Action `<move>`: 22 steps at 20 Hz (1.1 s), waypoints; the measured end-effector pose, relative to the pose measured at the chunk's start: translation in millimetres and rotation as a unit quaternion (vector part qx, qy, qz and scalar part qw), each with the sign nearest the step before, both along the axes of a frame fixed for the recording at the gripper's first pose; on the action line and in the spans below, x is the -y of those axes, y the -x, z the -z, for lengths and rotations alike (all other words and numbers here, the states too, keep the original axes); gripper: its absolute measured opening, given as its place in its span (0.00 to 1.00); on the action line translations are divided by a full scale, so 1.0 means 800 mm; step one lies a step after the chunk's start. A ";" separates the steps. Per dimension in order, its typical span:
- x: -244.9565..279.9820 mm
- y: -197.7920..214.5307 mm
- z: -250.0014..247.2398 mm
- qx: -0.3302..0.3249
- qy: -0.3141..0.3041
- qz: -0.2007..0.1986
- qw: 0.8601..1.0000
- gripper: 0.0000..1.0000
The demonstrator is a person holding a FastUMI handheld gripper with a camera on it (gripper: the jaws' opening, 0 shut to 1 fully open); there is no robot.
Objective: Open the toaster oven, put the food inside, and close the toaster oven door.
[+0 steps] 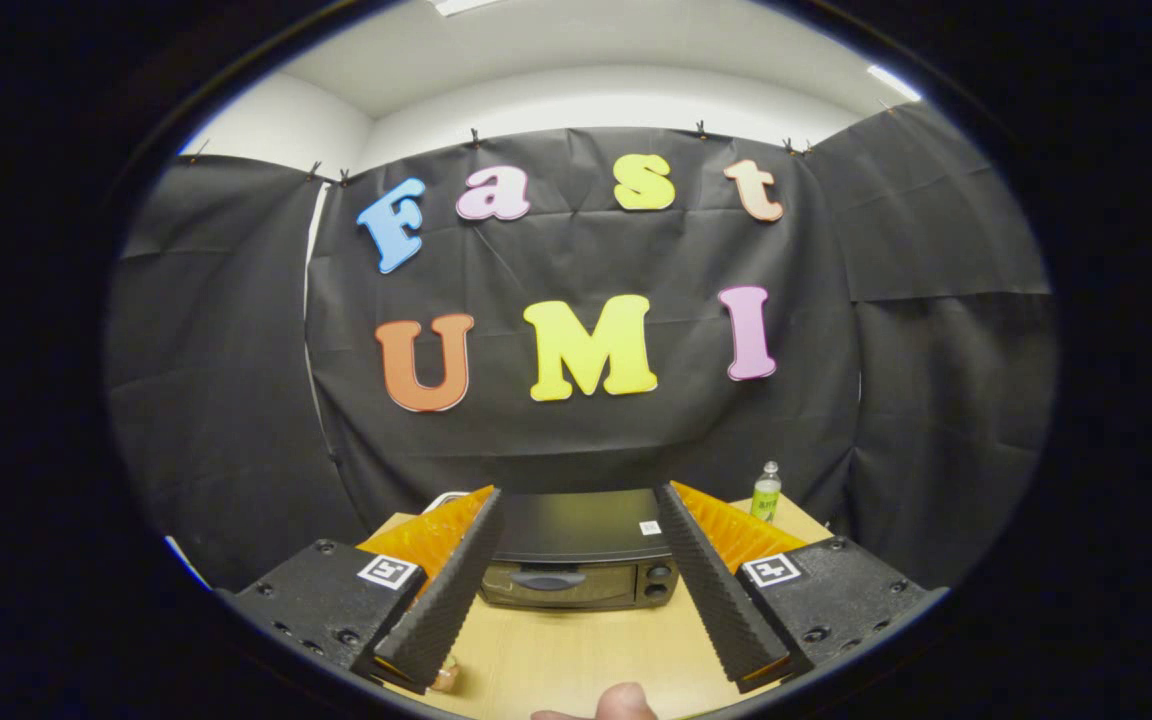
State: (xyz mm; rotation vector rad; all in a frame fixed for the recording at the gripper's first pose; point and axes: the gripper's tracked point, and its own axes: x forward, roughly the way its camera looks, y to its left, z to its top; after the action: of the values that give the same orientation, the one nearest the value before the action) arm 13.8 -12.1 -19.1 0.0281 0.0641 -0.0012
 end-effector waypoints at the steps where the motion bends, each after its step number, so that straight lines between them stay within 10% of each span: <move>1: 0.000 -0.002 0.001 -0.001 0.000 -0.001 1.000 1.00; 22: -0.040 -0.212 0.243 -0.159 0.012 -0.050 0.986 1.00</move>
State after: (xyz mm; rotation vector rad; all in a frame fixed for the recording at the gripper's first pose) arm 183.1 19.6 -213.9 0.0001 0.3845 0.0937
